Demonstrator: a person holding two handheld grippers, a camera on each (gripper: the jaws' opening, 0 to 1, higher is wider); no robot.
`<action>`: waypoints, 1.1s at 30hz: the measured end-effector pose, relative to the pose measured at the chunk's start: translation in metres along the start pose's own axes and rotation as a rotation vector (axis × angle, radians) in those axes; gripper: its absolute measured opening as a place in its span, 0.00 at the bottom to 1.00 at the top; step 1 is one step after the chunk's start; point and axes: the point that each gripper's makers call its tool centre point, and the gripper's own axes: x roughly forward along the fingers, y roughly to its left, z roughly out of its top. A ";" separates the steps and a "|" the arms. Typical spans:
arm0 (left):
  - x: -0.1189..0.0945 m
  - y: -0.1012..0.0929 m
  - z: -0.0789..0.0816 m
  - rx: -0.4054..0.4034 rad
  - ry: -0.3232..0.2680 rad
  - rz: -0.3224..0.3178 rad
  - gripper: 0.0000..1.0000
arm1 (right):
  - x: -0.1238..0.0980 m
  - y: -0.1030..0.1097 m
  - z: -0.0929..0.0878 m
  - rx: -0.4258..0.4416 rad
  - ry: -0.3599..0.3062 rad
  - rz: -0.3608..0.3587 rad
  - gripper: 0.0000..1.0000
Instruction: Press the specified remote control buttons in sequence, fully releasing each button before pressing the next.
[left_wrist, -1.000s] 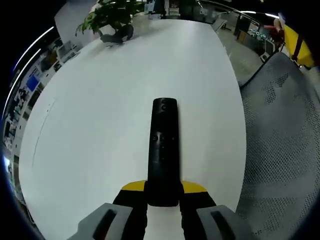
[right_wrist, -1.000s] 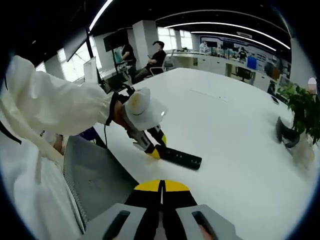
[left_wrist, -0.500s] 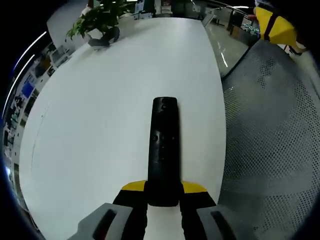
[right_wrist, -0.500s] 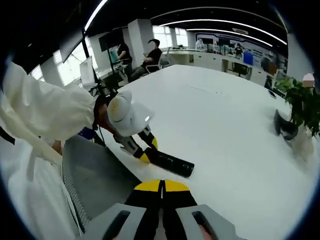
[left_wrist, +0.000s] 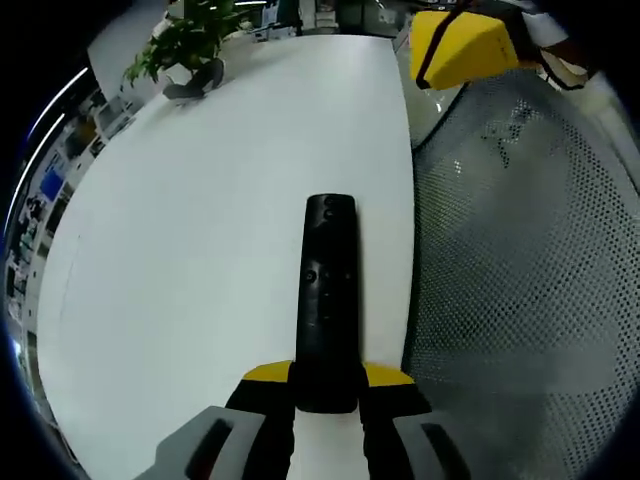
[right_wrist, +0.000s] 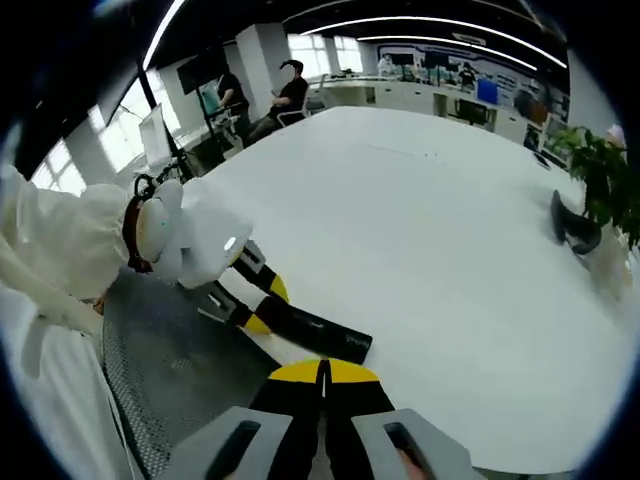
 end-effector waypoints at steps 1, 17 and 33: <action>0.000 -0.003 0.000 0.024 0.007 -0.002 0.24 | 0.003 -0.001 -0.001 0.006 0.012 0.008 0.00; 0.000 -0.021 -0.002 0.065 0.042 0.003 0.24 | 0.024 -0.007 -0.009 0.063 0.075 0.029 0.00; -0.001 -0.018 -0.002 0.058 0.037 0.029 0.24 | 0.035 -0.005 -0.033 0.115 0.154 0.049 0.00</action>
